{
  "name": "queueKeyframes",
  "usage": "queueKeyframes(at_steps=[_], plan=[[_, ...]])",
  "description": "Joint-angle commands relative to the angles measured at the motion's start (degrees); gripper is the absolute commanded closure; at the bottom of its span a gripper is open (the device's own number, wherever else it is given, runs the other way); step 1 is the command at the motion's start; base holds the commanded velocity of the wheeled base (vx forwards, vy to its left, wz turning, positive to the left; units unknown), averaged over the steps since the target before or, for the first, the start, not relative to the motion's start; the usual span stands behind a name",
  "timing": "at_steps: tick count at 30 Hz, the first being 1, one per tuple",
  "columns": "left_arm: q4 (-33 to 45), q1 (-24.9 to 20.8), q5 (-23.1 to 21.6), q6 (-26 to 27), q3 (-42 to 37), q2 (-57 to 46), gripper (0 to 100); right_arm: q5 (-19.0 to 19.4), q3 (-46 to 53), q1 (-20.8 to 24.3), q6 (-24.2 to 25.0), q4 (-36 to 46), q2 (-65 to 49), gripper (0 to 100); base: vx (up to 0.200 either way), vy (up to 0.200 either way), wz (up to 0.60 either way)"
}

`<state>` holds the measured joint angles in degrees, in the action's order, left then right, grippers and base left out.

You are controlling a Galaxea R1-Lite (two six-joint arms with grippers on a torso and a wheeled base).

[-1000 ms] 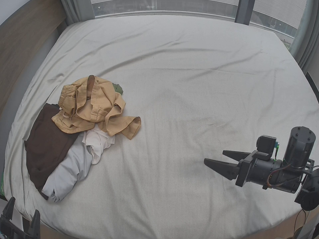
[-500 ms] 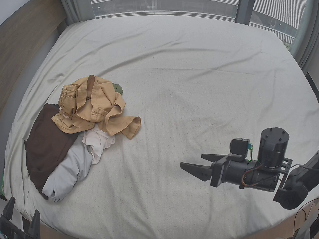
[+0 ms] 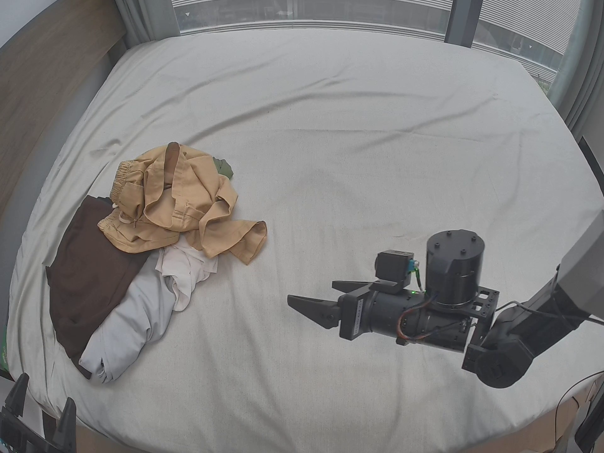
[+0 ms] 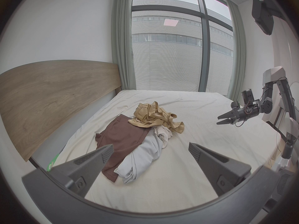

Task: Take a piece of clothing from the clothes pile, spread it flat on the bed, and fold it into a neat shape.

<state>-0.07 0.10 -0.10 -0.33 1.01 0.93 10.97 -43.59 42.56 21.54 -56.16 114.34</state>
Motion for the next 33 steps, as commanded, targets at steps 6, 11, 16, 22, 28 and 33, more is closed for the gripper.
queueKeyframes(at_steps=[6, 11, 16, 22, 28, 33], plan=[[0.0, 0.0, 0.0, 0.0, -1.0, -0.9, 0, -0.1, -9.0, 0.6, 0.0, 2.2, 7.3, 0, 0.000, 0.000, 0.00], [0.0, 0.0, 0.0, 0.0, -1.0, -0.9, 0, -0.1, -13.4, 0.1, 0.1, 5.5, 8.9, 0, 0.000, 0.000, 0.00], [0.0, 0.0, 0.0, 0.0, -1.0, -0.9, 0, -0.2, -16.8, 0.0, 0.2, 7.4, 10.4, 0, 0.000, 0.000, 0.00], [0.0, 0.0, 0.0, 0.0, -1.0, -0.9, 0, -1.9, -21.1, 0.1, 0.1, 8.2, 14.2, 0, 0.000, 0.000, 0.00], [0.0, 0.0, 0.0, 0.0, -1.0, -0.9, 0, -3.4, -26.5, 0.0, 0.1, 8.9, 18.3, 0, 0.000, 0.000, 0.00], [0.0, 0.0, 0.0, -0.1, -1.0, -0.9, 0, -4.4, -30.9, 0.0, 0.1, 12.0, 20.5, 0, 0.000, 0.000, 0.00]])
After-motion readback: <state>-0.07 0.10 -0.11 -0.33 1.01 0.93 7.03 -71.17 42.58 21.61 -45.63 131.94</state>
